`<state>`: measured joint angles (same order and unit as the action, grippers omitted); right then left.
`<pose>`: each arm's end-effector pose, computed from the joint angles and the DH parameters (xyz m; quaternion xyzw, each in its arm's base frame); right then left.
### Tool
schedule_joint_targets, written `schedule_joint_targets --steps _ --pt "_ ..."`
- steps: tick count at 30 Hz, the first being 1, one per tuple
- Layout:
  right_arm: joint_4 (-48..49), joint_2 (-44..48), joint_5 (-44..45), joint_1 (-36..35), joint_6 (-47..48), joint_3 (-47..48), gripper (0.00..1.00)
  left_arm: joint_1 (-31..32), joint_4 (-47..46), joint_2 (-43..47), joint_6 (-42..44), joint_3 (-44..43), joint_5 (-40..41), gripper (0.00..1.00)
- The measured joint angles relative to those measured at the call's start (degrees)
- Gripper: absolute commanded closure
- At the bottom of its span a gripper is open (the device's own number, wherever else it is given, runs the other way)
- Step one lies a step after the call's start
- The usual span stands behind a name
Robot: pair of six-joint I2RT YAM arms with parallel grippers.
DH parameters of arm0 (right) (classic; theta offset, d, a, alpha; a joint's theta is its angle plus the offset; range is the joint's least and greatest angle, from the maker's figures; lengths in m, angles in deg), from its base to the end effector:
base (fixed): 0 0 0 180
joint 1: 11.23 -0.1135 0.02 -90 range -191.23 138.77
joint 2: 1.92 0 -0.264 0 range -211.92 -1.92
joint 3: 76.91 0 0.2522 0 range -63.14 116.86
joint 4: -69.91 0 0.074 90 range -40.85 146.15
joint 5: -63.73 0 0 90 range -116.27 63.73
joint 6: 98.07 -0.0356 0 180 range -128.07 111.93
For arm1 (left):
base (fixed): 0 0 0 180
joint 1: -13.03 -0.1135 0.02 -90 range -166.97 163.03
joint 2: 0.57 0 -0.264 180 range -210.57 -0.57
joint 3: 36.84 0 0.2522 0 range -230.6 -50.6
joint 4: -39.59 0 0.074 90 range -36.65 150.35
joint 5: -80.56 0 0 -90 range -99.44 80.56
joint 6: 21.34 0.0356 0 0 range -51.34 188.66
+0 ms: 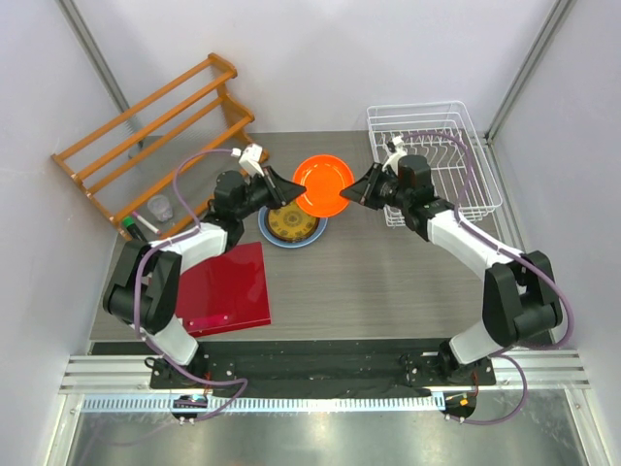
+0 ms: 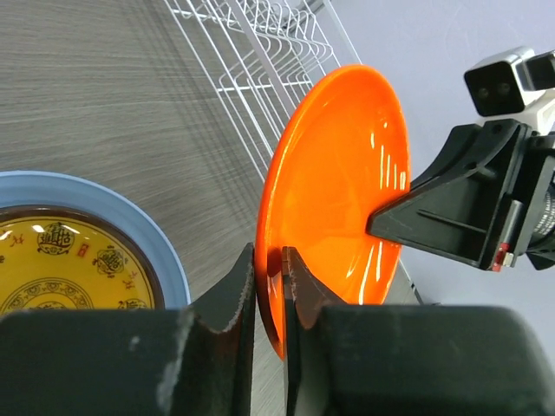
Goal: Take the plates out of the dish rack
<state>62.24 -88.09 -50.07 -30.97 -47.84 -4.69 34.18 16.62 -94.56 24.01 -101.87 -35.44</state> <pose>0.3210 0.1305 0.2768 0.0267 0.8172 0.4210 0.3927 0.3343 -0.1461 0.2437 -0.0001 0.7395 -0.4945 0.4567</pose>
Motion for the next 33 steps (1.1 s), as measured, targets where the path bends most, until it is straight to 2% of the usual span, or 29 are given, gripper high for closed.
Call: schedule_joint_targets --steps 2,4,5,6,7,10,12,13,23,29,33 --pt "1.2 -1.1 -0.8 0.0 -0.7 0.0 0.96 -0.4 0.0 -0.2 -0.4 0.0 -0.2 1.0" --pt "2.1 -2.0 -1.3 0.0 -1.0 0.0 0.9 -0.7 0.0 -0.5 -0.4 0.0 -0.2 1.0" --pt "2.6 -2.6 -1.4 0.0 -1.1 0.0 0.77 -0.8 0.1 -0.7 -0.4 0.0 -0.2 1.0" --pt "3.0 -3.2 -1.7 0.0 -1.2 0.0 0.72 -0.9 0.3 -0.9 -0.4 0.0 -0.1 1.0" --pt "3.2 -3.6 -2.1 0.0 -1.4 0.0 0.57 -1.0 0.6 -1.0 -0.3 0.0 0.0 1.0" --pt "2.7 -4.4 -3.4 -0.5 -1.3 0.0 0.46 -0.7 1.7 -1.0 0.7 0.0 1.5 1.0" --pt "1.6 -4.5 -3.3 -1.0 -0.4 0.3 0.44 -0.4 3.5 -0.9 1.6 0.0 3.1 1.0" --pt "0.5 -4.5 -2.8 -1.2 0.3 0.7 0.4 -0.2 4.7 -0.6 2.0 0.0 3.9 1.0" --pt "-9.1 -2.6 6.5 -0.4 6.8 3.8 0.34 -0.6 16.9 4.9 9.2 0.0 17.4 1.0" --pt "-12.2 1.1 10.3 2.2 9.3 3.8 0.34 -2.2 21.6 4.6 11.2 0.0 20.5 1.0" --pt "-13.0 2.0 11.1 2.8 10.1 4.0 0.33 -3.0 23.0 1.2 12.3 -1.0 20.7 1.0"
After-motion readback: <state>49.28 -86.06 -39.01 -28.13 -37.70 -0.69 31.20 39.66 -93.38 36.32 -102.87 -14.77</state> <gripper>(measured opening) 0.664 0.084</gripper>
